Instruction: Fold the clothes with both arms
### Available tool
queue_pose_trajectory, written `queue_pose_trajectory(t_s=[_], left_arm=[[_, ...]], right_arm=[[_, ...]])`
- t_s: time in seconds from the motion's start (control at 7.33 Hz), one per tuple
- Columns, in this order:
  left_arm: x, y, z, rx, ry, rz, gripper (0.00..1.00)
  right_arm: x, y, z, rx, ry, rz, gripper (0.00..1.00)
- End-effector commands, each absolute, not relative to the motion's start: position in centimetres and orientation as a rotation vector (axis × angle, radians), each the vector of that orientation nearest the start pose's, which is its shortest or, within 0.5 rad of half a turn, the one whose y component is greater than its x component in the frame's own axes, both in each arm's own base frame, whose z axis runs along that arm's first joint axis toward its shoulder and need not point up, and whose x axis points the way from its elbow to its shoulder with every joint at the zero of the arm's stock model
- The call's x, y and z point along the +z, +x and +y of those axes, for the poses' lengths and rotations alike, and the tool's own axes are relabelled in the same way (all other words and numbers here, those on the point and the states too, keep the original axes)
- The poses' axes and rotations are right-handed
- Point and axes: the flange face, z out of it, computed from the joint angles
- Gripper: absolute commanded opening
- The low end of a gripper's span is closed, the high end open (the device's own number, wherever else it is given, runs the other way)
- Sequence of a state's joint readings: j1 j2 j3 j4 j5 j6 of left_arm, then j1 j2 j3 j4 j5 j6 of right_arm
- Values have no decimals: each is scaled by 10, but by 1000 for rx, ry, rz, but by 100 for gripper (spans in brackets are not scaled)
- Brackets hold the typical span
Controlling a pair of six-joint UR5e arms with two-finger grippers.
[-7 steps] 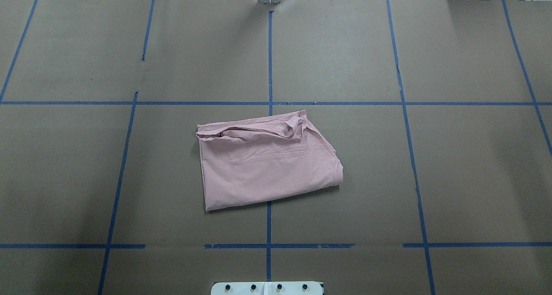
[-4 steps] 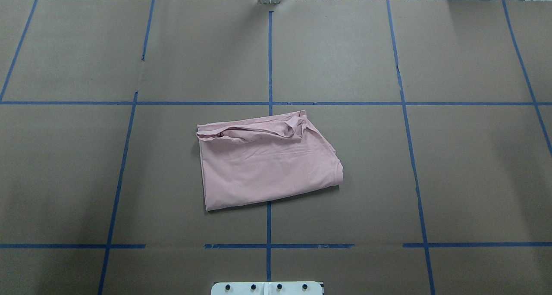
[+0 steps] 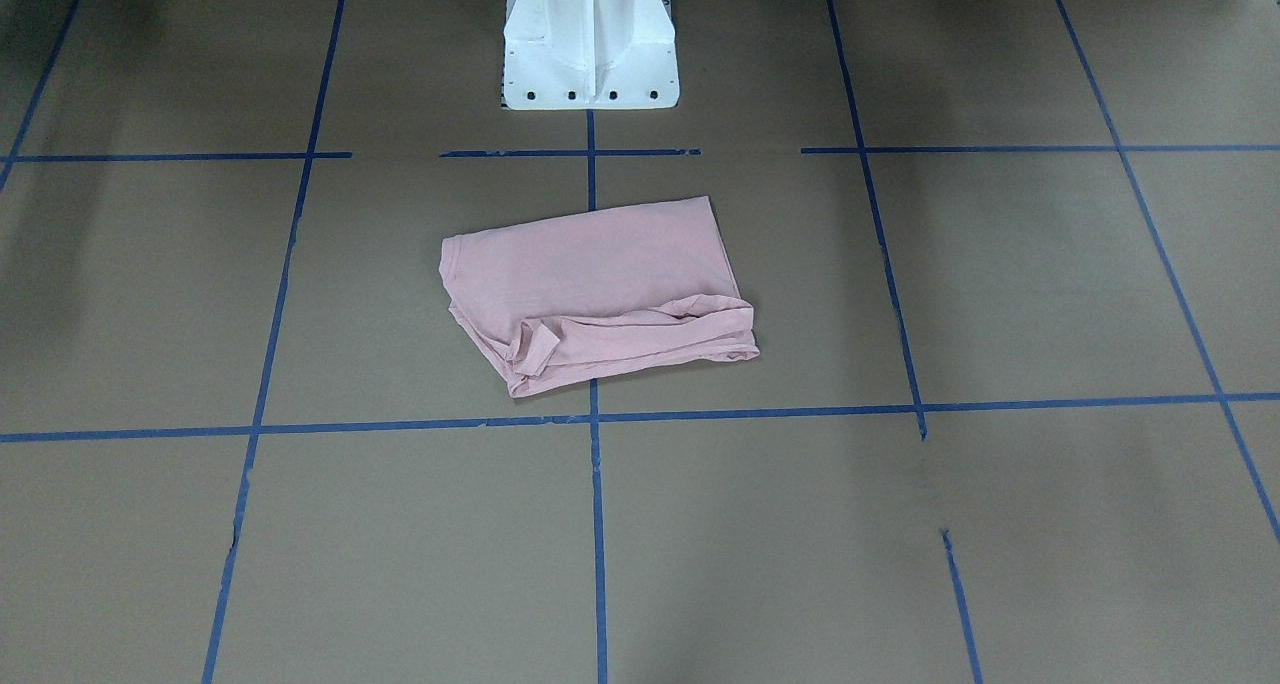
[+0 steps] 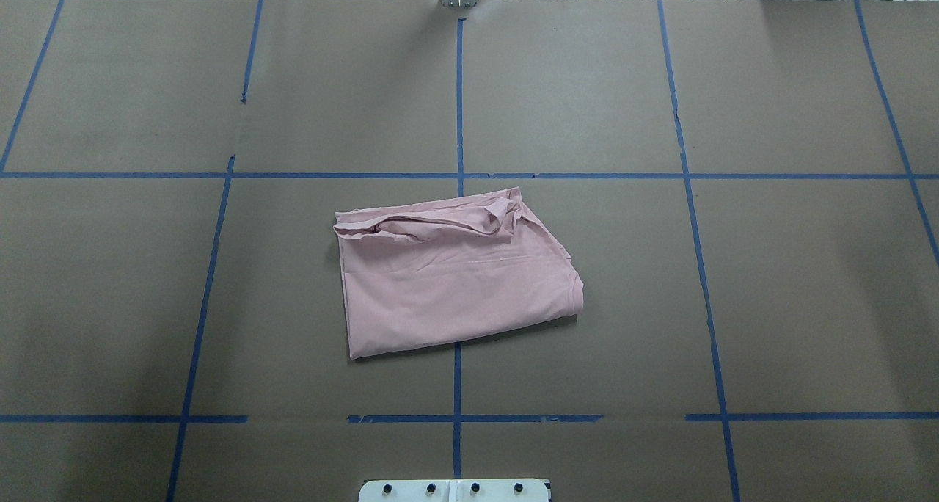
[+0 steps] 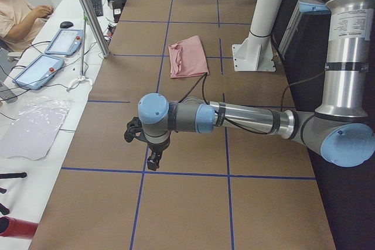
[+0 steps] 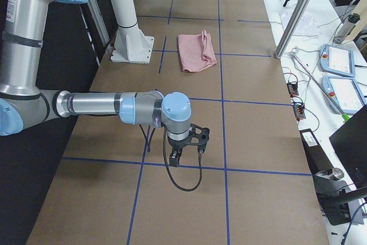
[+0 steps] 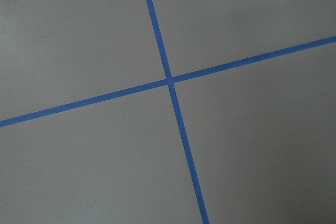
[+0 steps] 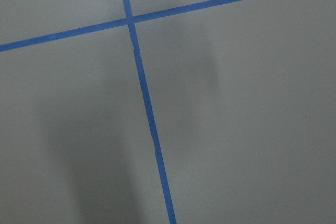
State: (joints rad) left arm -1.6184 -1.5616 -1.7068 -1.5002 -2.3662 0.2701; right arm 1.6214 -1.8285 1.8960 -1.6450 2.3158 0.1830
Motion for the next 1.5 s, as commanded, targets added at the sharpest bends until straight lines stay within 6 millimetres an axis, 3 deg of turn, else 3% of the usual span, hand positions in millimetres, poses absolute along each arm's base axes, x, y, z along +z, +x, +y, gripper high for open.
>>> queue_pose_trajectory(t_s=[0.0, 0.27, 1.36], left_arm=[[604, -85, -485, 241, 198, 770, 100], [613, -84, -472, 232, 180, 773, 100], [613, -84, -471, 232, 181, 776, 100]], right_arm=[[621, 85, -378, 225, -55, -745, 100], [621, 84, -378, 224, -57, -750, 100], [621, 84, -378, 224, -57, -750, 100]])
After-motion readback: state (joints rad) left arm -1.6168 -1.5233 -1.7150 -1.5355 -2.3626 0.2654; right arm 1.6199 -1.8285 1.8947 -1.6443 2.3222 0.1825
